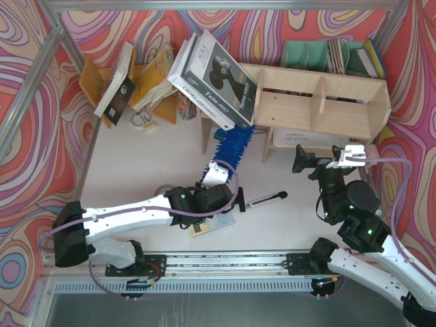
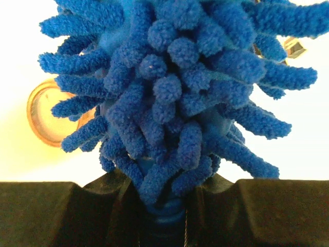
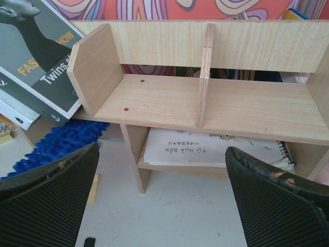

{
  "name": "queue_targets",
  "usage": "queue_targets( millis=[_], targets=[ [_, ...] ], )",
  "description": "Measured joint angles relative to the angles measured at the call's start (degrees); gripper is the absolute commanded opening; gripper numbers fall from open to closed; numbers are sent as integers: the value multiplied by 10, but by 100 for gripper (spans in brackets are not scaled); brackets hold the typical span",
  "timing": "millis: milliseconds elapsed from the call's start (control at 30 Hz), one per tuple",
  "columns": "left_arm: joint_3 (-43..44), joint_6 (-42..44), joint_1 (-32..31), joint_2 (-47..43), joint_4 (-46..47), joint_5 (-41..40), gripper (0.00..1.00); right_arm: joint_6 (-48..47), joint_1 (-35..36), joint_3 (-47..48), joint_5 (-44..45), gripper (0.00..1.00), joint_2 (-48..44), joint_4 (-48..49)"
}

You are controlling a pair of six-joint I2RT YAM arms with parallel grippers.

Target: Dust the bookshelf with a duster

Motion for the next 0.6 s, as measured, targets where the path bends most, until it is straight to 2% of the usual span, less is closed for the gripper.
queue_targets(
  millis=[133,333,467,600],
  targets=[
    [36,19,-21,43,24,10,0,0,0,0,0,99,0,0],
    [76,0,-35,95,27,3,0,0,0,0,0,99,0,0],
    [73,-9,-37,93,27,-9,0,0,0,0,0,99,0,0],
    [40,-9,-32,48,21,-11,0,0,0,0,0,99,0,0]
  ],
)
